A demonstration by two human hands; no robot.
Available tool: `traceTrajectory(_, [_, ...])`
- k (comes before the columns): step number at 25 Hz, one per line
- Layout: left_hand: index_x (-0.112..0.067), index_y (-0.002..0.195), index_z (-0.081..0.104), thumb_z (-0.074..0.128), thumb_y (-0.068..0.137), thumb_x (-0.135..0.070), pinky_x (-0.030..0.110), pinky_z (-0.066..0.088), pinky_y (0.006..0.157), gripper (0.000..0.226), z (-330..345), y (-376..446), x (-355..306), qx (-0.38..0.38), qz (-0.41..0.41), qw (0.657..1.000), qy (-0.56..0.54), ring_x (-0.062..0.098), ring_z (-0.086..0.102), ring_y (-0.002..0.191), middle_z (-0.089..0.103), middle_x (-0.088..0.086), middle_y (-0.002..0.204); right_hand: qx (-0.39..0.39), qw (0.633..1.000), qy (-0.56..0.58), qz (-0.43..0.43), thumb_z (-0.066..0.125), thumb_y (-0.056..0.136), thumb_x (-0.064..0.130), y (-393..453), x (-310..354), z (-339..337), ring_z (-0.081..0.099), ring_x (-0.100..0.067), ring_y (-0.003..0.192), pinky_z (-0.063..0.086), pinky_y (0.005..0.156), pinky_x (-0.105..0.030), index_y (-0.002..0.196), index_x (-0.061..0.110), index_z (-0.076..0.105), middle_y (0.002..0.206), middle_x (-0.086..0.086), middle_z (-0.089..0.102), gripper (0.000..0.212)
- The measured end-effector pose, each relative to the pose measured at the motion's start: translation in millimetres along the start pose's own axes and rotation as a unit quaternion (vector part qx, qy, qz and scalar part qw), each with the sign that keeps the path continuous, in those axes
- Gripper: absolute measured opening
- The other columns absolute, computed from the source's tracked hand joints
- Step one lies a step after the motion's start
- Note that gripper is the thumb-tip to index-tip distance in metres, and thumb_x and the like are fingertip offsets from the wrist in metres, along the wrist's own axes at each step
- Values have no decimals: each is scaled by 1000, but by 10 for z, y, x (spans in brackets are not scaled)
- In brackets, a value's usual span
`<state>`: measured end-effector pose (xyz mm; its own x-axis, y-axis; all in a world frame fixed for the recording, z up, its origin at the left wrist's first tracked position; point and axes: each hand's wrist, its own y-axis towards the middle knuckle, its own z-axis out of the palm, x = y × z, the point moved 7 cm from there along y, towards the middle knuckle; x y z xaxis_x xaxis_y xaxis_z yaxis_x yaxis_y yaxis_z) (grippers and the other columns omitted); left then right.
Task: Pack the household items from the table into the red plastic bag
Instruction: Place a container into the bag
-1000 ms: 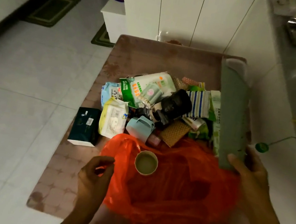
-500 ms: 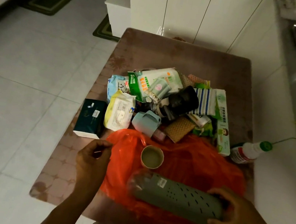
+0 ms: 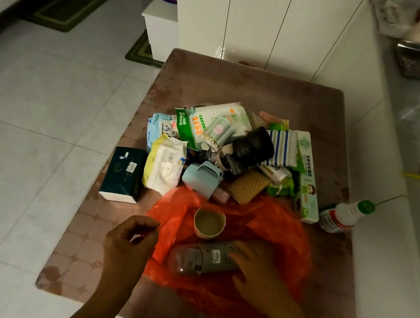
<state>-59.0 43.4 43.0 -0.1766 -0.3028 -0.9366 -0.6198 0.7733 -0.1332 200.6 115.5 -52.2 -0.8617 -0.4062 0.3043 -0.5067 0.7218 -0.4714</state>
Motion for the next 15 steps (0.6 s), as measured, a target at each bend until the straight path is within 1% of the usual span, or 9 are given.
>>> traceTrajectory(1, [-22,76,69,66,77,8,25,56,67,30,-29,2,-62,3,-6,1000,-28,15,67,73,71,-1,80,14,1000,-4,-5,53,92,29,29,54,76,16,-19,145,15,117,-36,146,30,32,160,6,15,58])
traceTrajectory(3, [-13,76,67,60,77,16,21,54,58,30,-129,44,-269,0,9,995,-96,18,64,68,69,3,74,-9,1000,-1,30,54,91,30,62,-3,97,16,-21,145,21,117,-39,146,31,29,160,4,15,61])
traceTrajectory(5, [-6,78,64,57,77,17,21,54,60,25,-222,121,-468,-4,39,991,-131,17,62,70,67,1,74,-42,993,24,111,56,91,36,19,-215,46,24,-24,142,34,111,-38,148,29,23,158,1,15,66])
traceTrajectory(8, [-5,85,65,59,81,10,26,55,68,16,-279,194,-526,-17,48,990,-128,22,63,78,68,5,82,-50,981,23,188,52,91,50,-133,-482,-41,49,-23,124,51,91,-32,151,25,11,154,-6,23,76])
traceTrajectory(9, [-8,84,65,61,81,9,25,56,69,18,-289,196,-522,-23,50,991,-120,21,63,80,68,4,83,-54,977,36,201,49,91,53,-181,-540,-96,57,-19,114,52,84,-29,151,24,6,151,-7,33,79])
traceTrajectory(10, [-12,82,66,62,80,9,22,56,70,22,-290,188,-512,-25,59,993,-102,17,64,80,69,-1,83,-60,973,58,215,46,92,56,-236,-610,-162,61,-18,108,51,84,-31,152,22,1,145,-8,43,82])
traceTrajectory(11, [-17,79,67,63,78,9,17,55,70,27,-261,174,-498,-19,72,995,-71,12,65,79,70,-6,83,-74,966,84,234,42,93,58,-309,-693,-248,61,-21,110,49,89,-35,152,19,-2,141,-10,48,84])
traceTrajectory(13, [-25,75,65,66,75,11,11,52,68,36,-136,144,-409,14,80,997,16,6,64,77,69,-14,83,-79,952,107,276,40,93,60,-496,-865,-414,53,-28,123,42,102,-40,153,15,-1,146,-14,43,85])
traceTrajectory(15, [-32,75,63,69,72,11,7,47,62,43,7,110,-256,39,65,992,99,6,62,75,67,-7,74,-52,956,59,283,40,95,56,-654,-865,-611,50,-28,127,40,103,-39,151,15,14,146,-13,44,74])
